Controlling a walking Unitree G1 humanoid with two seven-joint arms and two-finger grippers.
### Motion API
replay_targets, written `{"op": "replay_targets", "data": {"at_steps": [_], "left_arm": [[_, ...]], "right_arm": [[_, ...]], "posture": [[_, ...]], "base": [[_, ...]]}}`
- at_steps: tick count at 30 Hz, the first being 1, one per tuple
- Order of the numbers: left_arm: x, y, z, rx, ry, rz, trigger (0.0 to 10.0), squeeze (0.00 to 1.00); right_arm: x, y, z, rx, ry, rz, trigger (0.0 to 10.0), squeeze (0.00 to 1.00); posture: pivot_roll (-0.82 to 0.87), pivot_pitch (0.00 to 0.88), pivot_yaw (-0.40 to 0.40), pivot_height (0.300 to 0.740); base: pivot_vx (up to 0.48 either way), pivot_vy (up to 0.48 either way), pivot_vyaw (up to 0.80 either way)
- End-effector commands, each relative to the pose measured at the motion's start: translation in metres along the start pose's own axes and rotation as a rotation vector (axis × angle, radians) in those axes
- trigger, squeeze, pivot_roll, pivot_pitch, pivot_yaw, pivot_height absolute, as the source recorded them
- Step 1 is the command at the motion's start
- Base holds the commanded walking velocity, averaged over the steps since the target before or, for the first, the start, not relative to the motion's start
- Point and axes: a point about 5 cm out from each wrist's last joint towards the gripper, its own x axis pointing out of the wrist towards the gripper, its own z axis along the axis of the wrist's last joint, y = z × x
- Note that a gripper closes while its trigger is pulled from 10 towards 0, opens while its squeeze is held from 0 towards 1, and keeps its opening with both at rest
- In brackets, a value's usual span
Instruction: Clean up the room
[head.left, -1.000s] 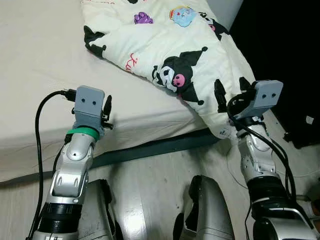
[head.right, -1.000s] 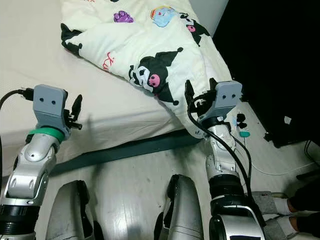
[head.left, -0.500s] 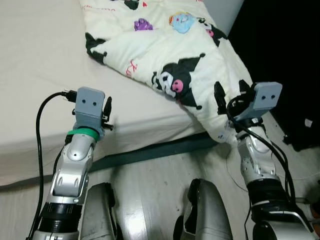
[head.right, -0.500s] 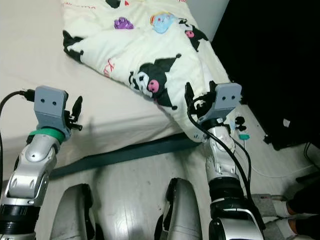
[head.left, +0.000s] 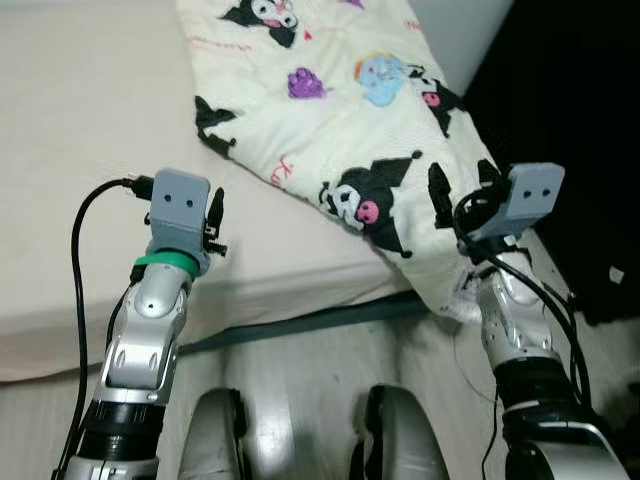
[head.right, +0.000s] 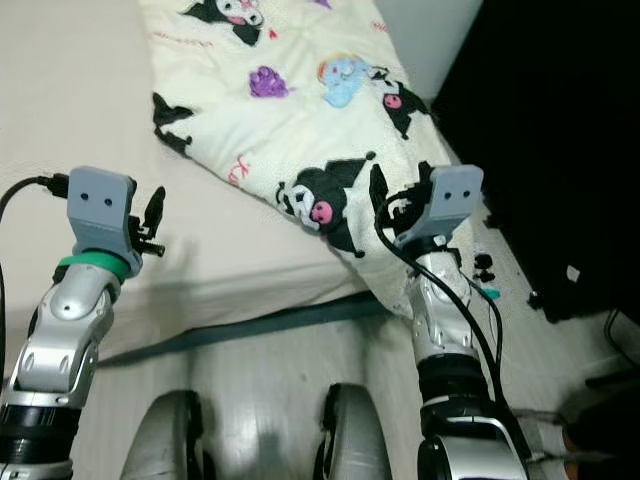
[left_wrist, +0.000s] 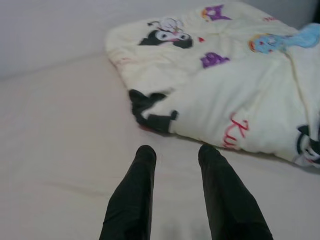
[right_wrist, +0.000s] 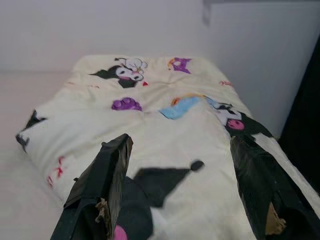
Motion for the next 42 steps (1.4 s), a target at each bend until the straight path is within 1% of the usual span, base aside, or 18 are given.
{"op": "replay_targets", "data": {"at_steps": [1,12,15,29,32,35,36,39,40,41,42], "left_arm": [[-0.002,-0.002,-0.006,0.003,0.021,-0.007,10.0,0.0],[-0.001,-0.003,-0.006,0.001,0.019,-0.011,10.0,0.0],[-0.001,-0.004,-0.006,0.0,0.02,-0.013,10.0,0.0],[-0.001,-0.005,-0.007,-0.001,0.023,-0.021,10.0,0.0],[-0.001,-0.006,-0.01,0.0,0.033,-0.026,10.0,0.0],[-0.003,-0.008,-0.016,0.004,0.049,-0.037,10.0,0.0],[-0.005,-0.009,-0.021,0.007,0.065,-0.039,10.0,0.0],[-0.006,-0.009,-0.023,0.007,0.069,-0.039,10.0,0.0],[-0.007,-0.009,-0.026,0.009,0.077,-0.041,10.0,0.0],[-0.01,-0.01,-0.033,0.016,0.096,-0.05,10.0,0.0],[-0.01,-0.01,-0.033,0.016,0.096,-0.05,10.0,0.0]], "right_arm": [[-0.005,-0.003,-0.004,-0.003,0.021,-0.012,10.0,0.0],[-0.006,-0.005,-0.005,-0.005,0.027,-0.015,10.0,0.0],[-0.006,-0.005,-0.005,-0.007,0.029,-0.018,10.0,0.0],[-0.007,-0.005,-0.006,-0.009,0.031,-0.023,10.0,0.0],[-0.007,-0.006,-0.007,-0.009,0.034,-0.025,10.0,0.0],[-0.01,-0.005,-0.011,-0.007,0.049,-0.026,10.0,0.0],[-0.014,-0.003,-0.017,-0.006,0.073,-0.025,10.0,0.0],[-0.015,-0.003,-0.019,-0.006,0.079,-0.024,10.0,0.0],[-0.018,-0.002,-0.023,-0.006,0.098,-0.023,10.0,0.0],[-0.024,0.0,-0.033,-0.012,0.142,-0.015,10.0,0.0],[-0.024,0.0,-0.033,-0.012,0.142,-0.015,10.0,0.0]], "posture": [[0.1,0.139,-0.01,0.641],[0.1,0.135,-0.009,0.674],[0.1,0.134,-0.008,0.693],[0.1,0.132,-0.005,0.731],[0.1,0.129,-0.002,0.74],[0.1,0.125,0.0,0.74],[0.1,0.122,0.0,0.74],[0.1,0.122,0.0,0.74],[0.1,0.119,-0.001,0.74],[0.09,0.114,-0.002,0.74],[0.09,0.114,-0.002,0.74]], "base": [[0.0,0.0,0.0],[0.0,0.0,0.0],[0.0,0.0,0.0],[0.0,0.0,0.0],[0.0,0.0,0.0],[0.0,0.0,0.0],[0.0,0.0,0.0],[0.0,0.0,0.0],[0.0,0.0,0.0],[0.0,0.0,0.0],[0.0,0.0,0.0]]}}
